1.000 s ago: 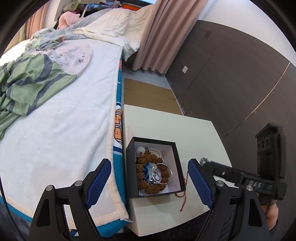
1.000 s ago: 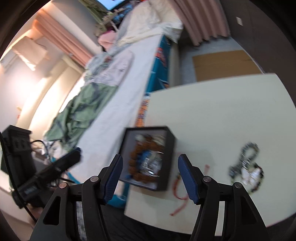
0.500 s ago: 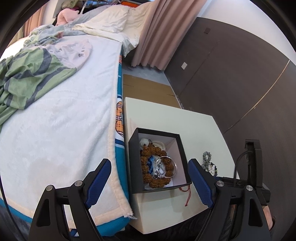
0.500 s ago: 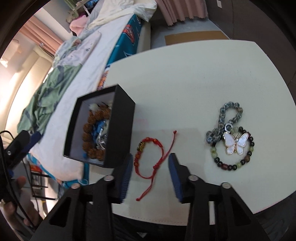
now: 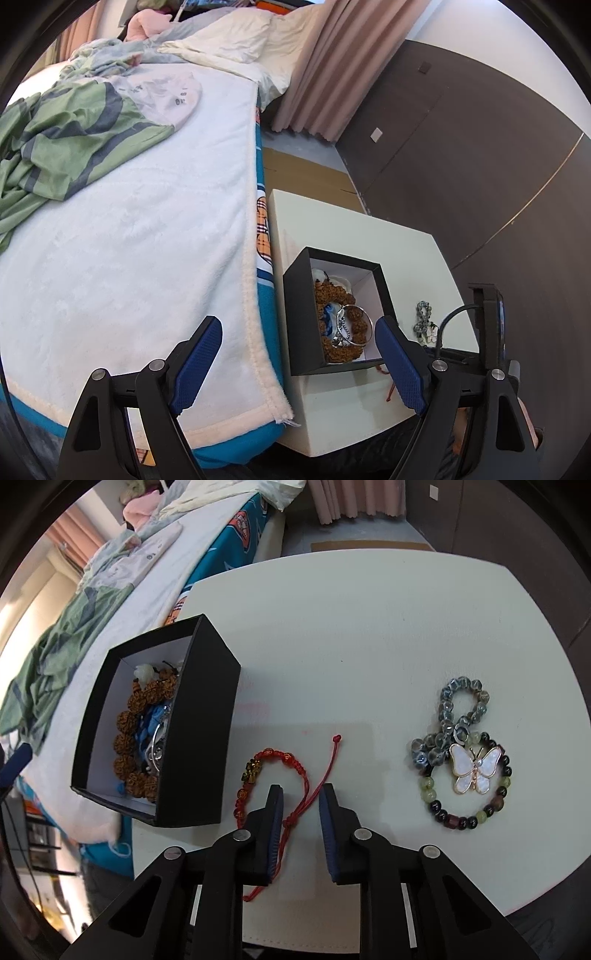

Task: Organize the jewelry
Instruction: 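Grasp the red bead bracelet on the table with the right tool, then carry the red bead bracelet into the black box and open the right tool, then move the left tool to the grey bead strand and grasp it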

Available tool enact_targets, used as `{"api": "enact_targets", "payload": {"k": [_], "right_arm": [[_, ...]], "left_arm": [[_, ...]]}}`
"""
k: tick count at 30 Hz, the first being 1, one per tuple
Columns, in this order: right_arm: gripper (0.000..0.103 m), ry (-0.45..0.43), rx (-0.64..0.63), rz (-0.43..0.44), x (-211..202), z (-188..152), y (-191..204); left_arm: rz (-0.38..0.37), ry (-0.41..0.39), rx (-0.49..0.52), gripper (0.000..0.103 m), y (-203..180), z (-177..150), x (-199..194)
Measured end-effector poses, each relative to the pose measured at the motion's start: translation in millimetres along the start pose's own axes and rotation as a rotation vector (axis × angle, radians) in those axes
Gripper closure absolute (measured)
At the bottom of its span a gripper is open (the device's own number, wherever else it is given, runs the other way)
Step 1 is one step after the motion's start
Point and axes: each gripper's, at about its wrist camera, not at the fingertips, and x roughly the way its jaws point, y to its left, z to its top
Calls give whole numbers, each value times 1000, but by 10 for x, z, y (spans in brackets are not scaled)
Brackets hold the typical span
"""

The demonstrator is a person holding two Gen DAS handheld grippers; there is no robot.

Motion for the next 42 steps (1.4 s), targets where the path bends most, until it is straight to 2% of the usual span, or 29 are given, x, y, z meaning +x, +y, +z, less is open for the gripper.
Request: {"api": "enact_targets", "payload": {"k": [4, 7, 16, 20, 23, 25, 26, 27, 33, 42], "right_arm": [[100, -10, 13, 47, -64, -15, -73], [100, -77, -3, 93, -293, 1, -56], [100, -259, -102, 174, -1089, 210, 330], [100, -288, -142, 240, -1200, 297, 586], [99, -313, -167, 239, -1228, 315, 746], [77, -292, -161, 263, -1196, 333, 787], [48, -293, -146, 267, -1175, 329, 775], [33, -307, -137, 260, -1182, 312, 755], [32, -311, -85, 241, -1209, 212, 504], [32, -321, 6, 202, -1329, -62, -70]], "left_arm": [[-12, -3, 2, 18, -5, -25, -21], [-13, -8, 0, 18, 4, -36, -44], [1, -31, 6, 18, 2, -20, -144], [14, -36, 13, 18, 10, -31, -185], [25, -35, 24, 18, 6, -34, -212], [34, -37, 28, 18, -2, -34, -222], [40, -37, 32, 18, -8, -33, -225], [42, -37, 36, 18, -10, -37, -229], [48, -33, 56, 18, -104, -47, -227], [29, -24, 132, 18, -499, -83, -216]]}}
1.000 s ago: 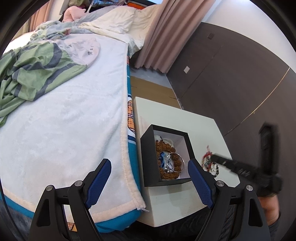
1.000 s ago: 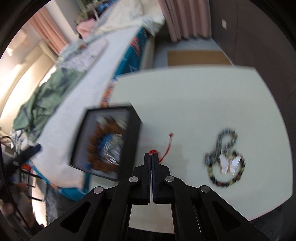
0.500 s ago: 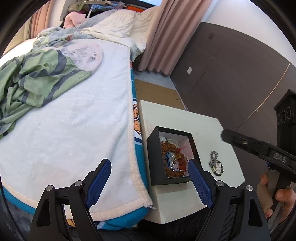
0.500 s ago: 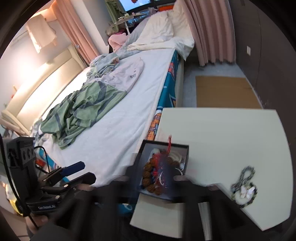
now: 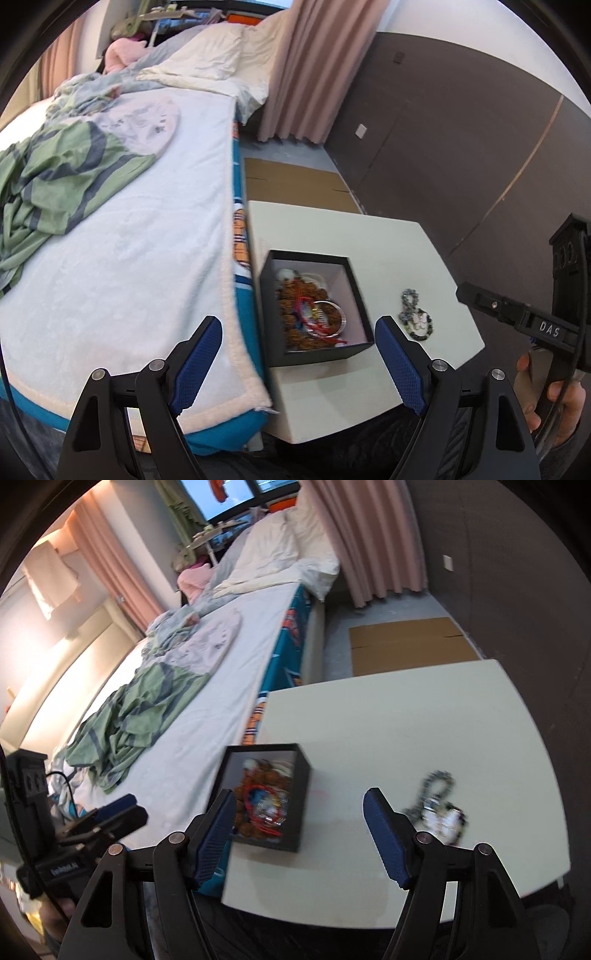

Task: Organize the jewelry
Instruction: 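Move the left tool to the grey bead strand and grasp it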

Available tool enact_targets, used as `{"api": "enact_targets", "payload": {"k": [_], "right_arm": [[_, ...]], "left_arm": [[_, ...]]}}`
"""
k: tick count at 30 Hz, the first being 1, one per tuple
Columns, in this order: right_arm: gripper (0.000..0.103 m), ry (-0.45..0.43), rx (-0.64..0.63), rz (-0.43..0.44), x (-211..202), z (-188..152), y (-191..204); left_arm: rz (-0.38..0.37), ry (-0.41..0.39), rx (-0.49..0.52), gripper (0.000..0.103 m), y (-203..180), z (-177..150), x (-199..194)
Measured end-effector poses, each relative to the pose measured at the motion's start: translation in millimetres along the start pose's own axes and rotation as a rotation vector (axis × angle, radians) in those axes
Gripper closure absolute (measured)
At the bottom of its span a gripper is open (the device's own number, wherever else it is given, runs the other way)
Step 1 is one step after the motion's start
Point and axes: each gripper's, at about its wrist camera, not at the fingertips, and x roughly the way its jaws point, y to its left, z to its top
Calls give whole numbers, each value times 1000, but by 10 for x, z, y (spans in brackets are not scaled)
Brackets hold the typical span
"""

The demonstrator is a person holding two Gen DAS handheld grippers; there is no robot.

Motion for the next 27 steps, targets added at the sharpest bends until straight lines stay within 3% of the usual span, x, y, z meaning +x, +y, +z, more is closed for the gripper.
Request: {"api": "enact_targets", "payload": {"k": [8, 22, 27], "right_arm": [[26, -24, 81, -33, -283, -213, -599], [26, -60, 237, -49, -600, -430, -1495], [26, -59, 269, -53, -602, -482, -1722]], "left_arm": [[-26, 26, 85, 18, -500, 0, 141], [-54, 104, 234, 18, -1401, -8, 684], [-62, 169, 286, 30, -1639, -24, 978]]}}
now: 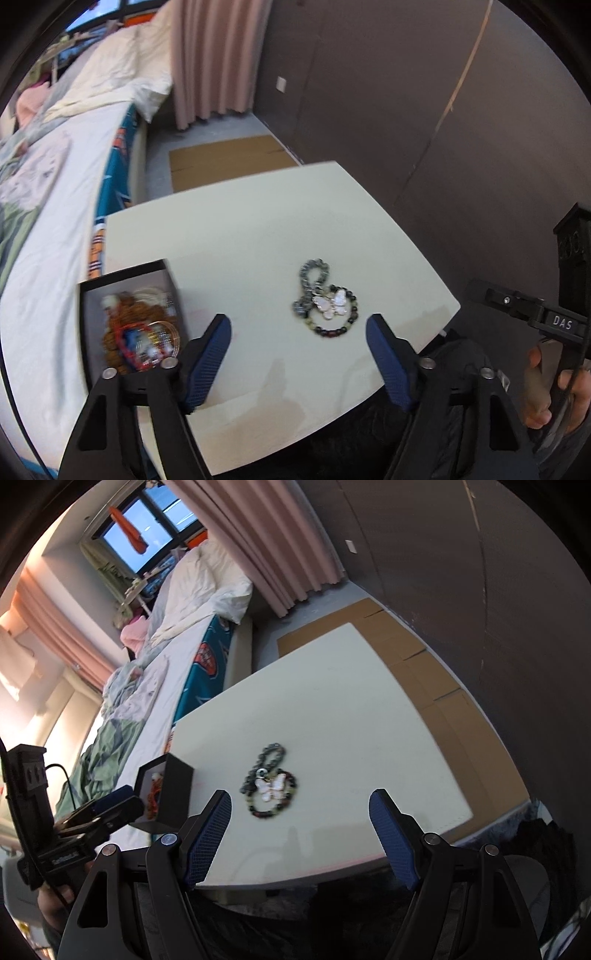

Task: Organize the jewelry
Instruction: 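Move the left tool to the grey bead strand and grasp it, then lift the grey bead strand with the left tool over the black box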

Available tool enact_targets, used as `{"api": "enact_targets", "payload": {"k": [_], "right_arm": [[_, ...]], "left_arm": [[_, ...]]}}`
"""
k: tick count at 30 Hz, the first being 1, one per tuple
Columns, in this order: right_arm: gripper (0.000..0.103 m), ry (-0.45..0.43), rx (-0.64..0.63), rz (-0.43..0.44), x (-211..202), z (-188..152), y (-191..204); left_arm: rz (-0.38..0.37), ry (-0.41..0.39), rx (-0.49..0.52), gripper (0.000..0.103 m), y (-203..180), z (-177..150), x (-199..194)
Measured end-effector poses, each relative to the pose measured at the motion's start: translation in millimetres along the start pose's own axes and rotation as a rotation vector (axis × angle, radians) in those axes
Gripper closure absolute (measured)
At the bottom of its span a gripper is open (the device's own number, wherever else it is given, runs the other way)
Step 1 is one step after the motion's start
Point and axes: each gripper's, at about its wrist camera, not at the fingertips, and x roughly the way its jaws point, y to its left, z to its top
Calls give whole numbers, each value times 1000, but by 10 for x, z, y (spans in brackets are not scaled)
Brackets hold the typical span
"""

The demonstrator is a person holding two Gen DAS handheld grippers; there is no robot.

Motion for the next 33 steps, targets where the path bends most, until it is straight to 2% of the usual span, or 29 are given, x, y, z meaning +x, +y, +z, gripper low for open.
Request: {"api": "enact_targets", "payload": {"k": [3, 8, 13, 21, 23, 25, 26, 27, 28, 31, 33], "right_arm": [[26, 11, 10, -2, 43, 7, -81], [26, 22, 16, -1, 118, 30, -163], [26, 44, 20, -2, 217, 49, -217], [26, 60, 45, -18, 257, 110, -334], [26, 61, 43, -21, 256, 119, -341], [26, 65, 43, -25, 272, 121, -334], [26, 68, 44, -27, 287, 121, -327], [26, 70, 46, -28, 298, 123, -326], [26, 71, 48, -30, 306, 124, -324], [26, 73, 57, -38, 334, 130, -332], [26, 81, 57, -36, 371, 144, -313]], "left_arm": [[8, 42, 41, 37, -113, 54, 188], [18, 102, 78, 39, -202, 110, 474], [30, 160, 82, 48, -171, 133, 756], [23, 215, 81, 51, -126, 153, 1071], [30, 224, 86, 56, -117, 164, 1135], [18, 242, 85, 66, -106, 157, 1200], [22, 243, 89, 68, -100, 145, 1211], [26, 236, 95, 77, -106, 153, 1201], [18, 229, 98, 94, -105, 151, 1179], [-44, 220, 77, 94, -86, 156, 1086], [-61, 193, 99, 94, -122, 162, 979]]}}
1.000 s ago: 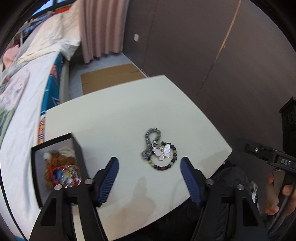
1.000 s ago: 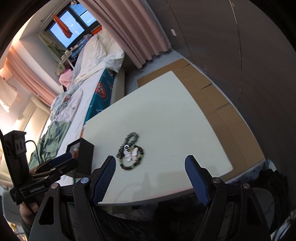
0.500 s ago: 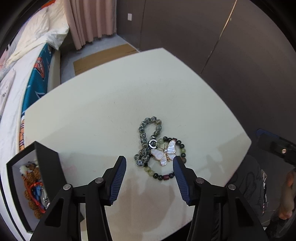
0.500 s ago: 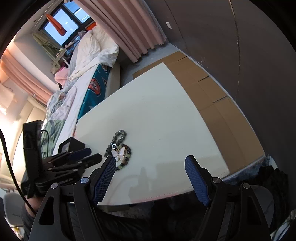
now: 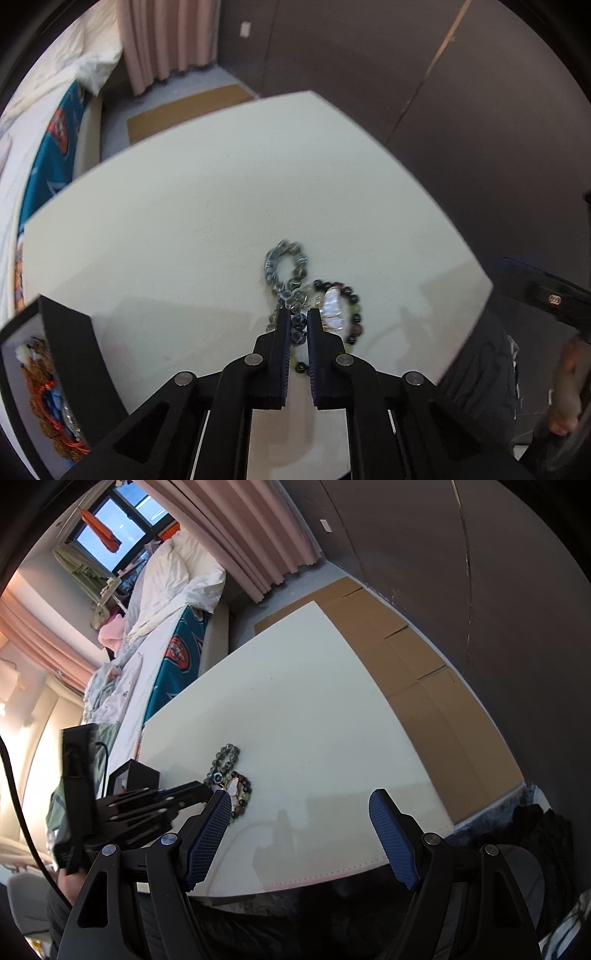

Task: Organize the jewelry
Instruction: 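Lift the grey bead strand with the left tool over the black box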

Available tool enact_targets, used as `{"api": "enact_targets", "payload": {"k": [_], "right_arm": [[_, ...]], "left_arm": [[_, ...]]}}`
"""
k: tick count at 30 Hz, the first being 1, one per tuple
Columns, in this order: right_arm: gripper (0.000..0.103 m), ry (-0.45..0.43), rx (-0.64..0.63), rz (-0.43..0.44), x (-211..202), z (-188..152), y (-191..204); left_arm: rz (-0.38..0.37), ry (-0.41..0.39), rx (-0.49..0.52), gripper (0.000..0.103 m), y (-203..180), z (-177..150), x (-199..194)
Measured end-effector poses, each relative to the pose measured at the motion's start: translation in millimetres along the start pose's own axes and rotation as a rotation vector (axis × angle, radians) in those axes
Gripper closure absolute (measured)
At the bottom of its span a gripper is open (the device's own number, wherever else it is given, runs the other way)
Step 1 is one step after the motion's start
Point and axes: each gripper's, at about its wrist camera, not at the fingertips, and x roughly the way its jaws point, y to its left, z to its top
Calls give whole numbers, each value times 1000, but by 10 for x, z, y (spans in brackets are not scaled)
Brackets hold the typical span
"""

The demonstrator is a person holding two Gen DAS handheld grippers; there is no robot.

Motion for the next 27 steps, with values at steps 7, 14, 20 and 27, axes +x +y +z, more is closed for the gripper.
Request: {"api": "enact_targets", "payload": {"k": [7, 14, 20, 27], "right_arm": [[26, 11, -35, 17, 70, -4, 163], [26, 37, -52, 27, 171, -41, 248], [26, 59, -137, 33, 325, -63, 502], [40, 66, -308, 41, 548, -188, 788]], "left_arm": [[-51, -71, -5, 95, -59, 14, -344], [-50, -140, -11, 95, -43, 32, -658], [-20, -190, -51, 95, 126, -3, -894], [23, -223, -111, 95, 397, -71, -1100]]}}
